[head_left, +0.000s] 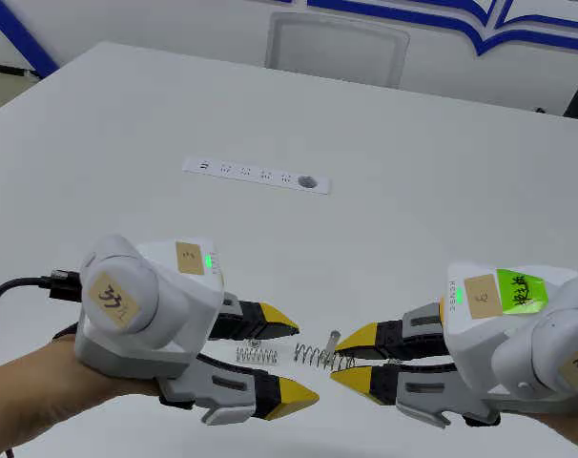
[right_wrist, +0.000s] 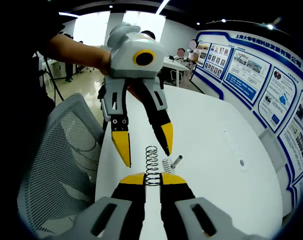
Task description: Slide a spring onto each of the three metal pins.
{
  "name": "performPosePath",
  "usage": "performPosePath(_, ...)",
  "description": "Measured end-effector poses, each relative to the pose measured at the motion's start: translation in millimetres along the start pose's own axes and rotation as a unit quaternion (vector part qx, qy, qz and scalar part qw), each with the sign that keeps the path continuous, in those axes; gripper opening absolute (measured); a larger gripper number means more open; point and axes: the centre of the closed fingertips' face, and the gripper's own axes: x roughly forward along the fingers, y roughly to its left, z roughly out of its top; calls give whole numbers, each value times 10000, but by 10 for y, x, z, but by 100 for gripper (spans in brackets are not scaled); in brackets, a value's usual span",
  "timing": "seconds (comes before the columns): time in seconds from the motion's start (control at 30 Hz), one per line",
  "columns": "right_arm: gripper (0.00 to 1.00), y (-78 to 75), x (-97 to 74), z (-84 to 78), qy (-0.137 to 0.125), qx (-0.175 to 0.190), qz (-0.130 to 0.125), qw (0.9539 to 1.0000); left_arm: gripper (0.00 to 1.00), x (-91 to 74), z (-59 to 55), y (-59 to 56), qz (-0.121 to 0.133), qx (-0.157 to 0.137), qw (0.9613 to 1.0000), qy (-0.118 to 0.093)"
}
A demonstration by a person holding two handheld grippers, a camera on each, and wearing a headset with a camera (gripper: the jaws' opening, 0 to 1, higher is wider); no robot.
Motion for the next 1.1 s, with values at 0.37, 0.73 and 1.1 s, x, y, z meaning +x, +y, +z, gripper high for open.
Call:
performPosePath(0.37, 11, 88, 16, -29, 123, -159, 110, 9997, 16, 29, 41, -94, -215, 25, 9998, -41)
performPosePath(0.73, 11, 77, -17, 26, 34, -271, 132, 9995, 11, 39, 24, -117, -206, 453, 9987, 103)
performPosePath(1.1, 18, -11, -1, 28, -44, -346, -126, 9993, 10, 25, 61, -80, -74, 934, 9955, 122)
